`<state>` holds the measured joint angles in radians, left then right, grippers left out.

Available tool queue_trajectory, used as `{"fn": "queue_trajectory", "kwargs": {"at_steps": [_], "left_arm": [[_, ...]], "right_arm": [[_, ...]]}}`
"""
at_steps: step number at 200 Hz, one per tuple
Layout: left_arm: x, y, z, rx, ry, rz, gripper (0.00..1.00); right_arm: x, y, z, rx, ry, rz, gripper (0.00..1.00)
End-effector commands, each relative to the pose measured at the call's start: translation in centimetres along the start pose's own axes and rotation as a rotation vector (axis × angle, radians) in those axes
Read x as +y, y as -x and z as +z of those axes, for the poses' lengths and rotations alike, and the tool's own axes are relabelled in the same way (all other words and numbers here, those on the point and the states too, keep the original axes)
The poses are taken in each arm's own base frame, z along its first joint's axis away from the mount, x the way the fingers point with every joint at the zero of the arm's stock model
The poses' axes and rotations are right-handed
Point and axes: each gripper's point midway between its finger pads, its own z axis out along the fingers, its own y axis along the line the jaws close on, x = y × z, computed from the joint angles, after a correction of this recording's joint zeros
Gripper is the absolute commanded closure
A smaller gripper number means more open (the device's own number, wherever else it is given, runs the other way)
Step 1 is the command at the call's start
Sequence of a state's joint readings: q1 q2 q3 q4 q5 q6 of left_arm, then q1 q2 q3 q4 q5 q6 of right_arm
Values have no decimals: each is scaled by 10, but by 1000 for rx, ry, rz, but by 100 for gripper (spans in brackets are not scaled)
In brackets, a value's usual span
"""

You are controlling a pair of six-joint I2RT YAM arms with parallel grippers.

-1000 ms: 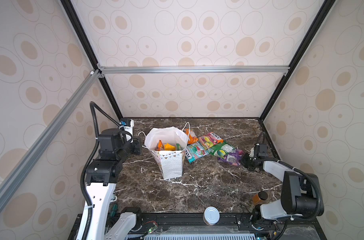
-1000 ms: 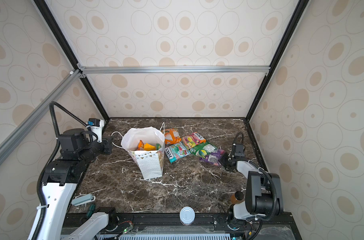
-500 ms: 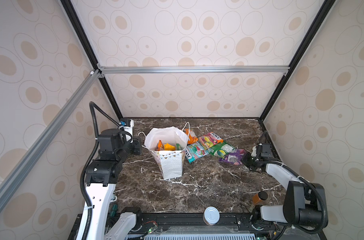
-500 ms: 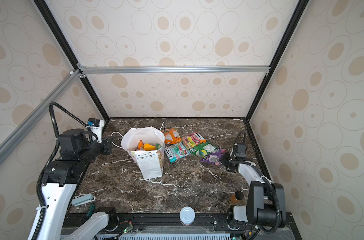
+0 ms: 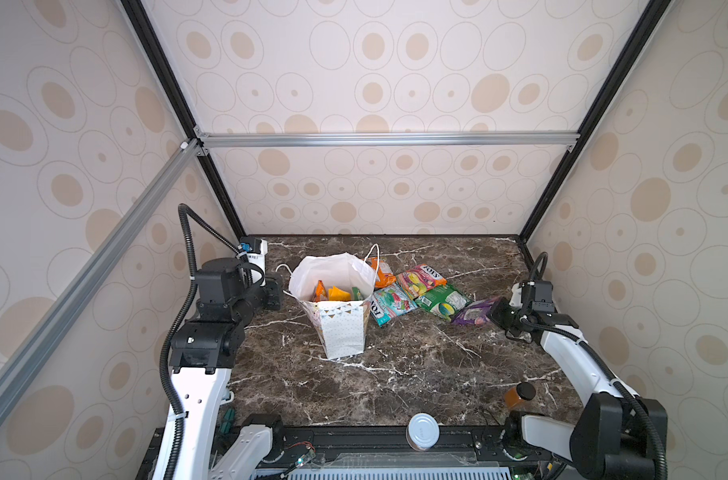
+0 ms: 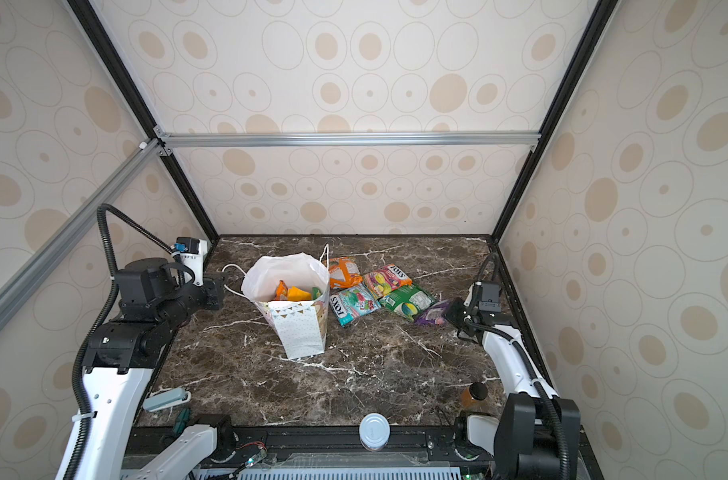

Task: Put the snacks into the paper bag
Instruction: 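Lift the purple packet with the right gripper toward the bag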

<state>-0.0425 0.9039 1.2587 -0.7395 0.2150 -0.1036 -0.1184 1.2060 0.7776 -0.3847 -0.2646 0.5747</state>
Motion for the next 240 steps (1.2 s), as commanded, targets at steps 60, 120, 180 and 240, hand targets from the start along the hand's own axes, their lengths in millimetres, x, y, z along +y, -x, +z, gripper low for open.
{"fn": "queue_trajectory", "kwargs": {"at_steps": [60, 120, 180, 240], "left_arm": [[-2, 16, -13, -64, 2, 42, 100], [-2, 16, -13, -65, 3, 43, 100], [-3, 16, -14, -67, -1, 43, 100], [-4, 18, -15, -72, -6, 44, 100]], "right_arm": [[15, 14, -25, -43, 23, -49, 100], [18, 14, -33, -54, 31, -57, 100], [28, 21, -53, -88, 38, -84, 100], [42, 25, -78, -123, 46, -129, 100]]}}
